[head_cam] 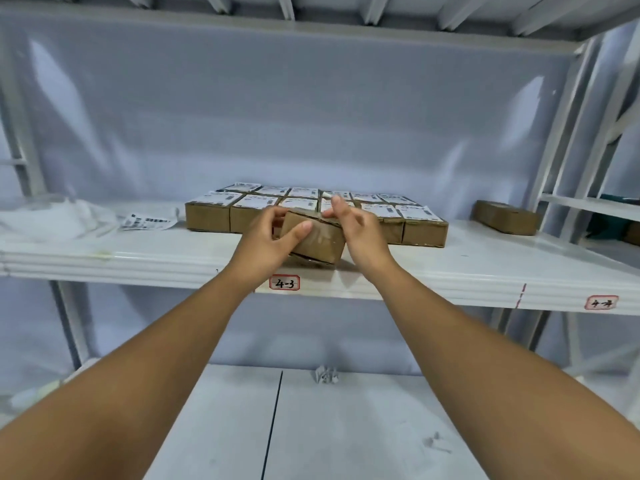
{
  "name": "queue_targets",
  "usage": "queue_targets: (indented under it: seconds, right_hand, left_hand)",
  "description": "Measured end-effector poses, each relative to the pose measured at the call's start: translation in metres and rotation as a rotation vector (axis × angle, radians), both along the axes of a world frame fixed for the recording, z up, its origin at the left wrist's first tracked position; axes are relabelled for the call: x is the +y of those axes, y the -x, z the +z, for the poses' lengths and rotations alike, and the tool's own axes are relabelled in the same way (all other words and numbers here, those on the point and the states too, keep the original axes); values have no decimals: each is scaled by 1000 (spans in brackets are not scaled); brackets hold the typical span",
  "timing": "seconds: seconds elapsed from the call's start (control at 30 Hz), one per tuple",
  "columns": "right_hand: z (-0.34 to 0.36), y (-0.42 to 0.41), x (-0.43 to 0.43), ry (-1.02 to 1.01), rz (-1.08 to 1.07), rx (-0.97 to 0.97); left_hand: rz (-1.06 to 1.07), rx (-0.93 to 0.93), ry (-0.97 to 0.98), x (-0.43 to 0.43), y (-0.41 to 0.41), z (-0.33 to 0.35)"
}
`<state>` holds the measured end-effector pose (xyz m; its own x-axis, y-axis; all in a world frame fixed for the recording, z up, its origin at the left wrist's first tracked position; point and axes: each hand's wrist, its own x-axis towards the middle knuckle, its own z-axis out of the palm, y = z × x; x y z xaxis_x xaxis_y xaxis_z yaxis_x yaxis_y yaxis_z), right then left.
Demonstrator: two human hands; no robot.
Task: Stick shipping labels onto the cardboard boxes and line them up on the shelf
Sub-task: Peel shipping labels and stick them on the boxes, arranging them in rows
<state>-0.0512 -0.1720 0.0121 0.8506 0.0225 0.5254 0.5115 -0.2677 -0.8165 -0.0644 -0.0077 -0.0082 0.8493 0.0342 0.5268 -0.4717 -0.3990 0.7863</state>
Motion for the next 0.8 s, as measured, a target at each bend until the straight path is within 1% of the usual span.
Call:
queue_targets:
  seconds: [0.07, 0.13, 0.2, 0.3, 0.37, 0.4, 0.47, 0.53, 0.63, 0.7, 0.77, 0.8]
  right_hand:
    - [-5, -3, 6, 119, -58, 5]
    - [-10, -4, 10, 218, -129, -12]
    - [-11, -5, 11, 270, -180, -44]
    - [-9, -10, 9, 302, -244, -32]
    - [-7, -13, 10, 368, -346, -55]
    - [-6, -13, 11, 421, -418, -100]
    - [0, -9, 16, 521, -554, -207]
    - [9, -2, 26, 574, -610, -314]
    - [23, 12, 51, 609, -501, -441]
    - [29, 18, 72, 617, -391, -459]
    - [31, 19, 95, 597, -248, -420]
    - [31, 17, 109, 603, -159, -399]
  left_hand:
    - [159, -14, -202, 4, 2, -4]
    - [246, 4, -341, 5, 1, -10]
    - [271, 30, -383, 6, -3, -13]
    - [313, 71, -397, 1, -8, -13]
    - [335, 87, -414, -1, -10, -12]
    - [338, 81, -426, 0, -10, -12]
    - [338, 6, -460, 4, -9, -13]
    - [334, -68, -481, 10, -8, -14]
    - [297, -129, -376, 21, -11, -12]
    - [300, -202, -307, 32, -18, -14]
    - [374, -209, -323, 47, -27, -14]
    - [434, -171, -382, 59, -32, -15]
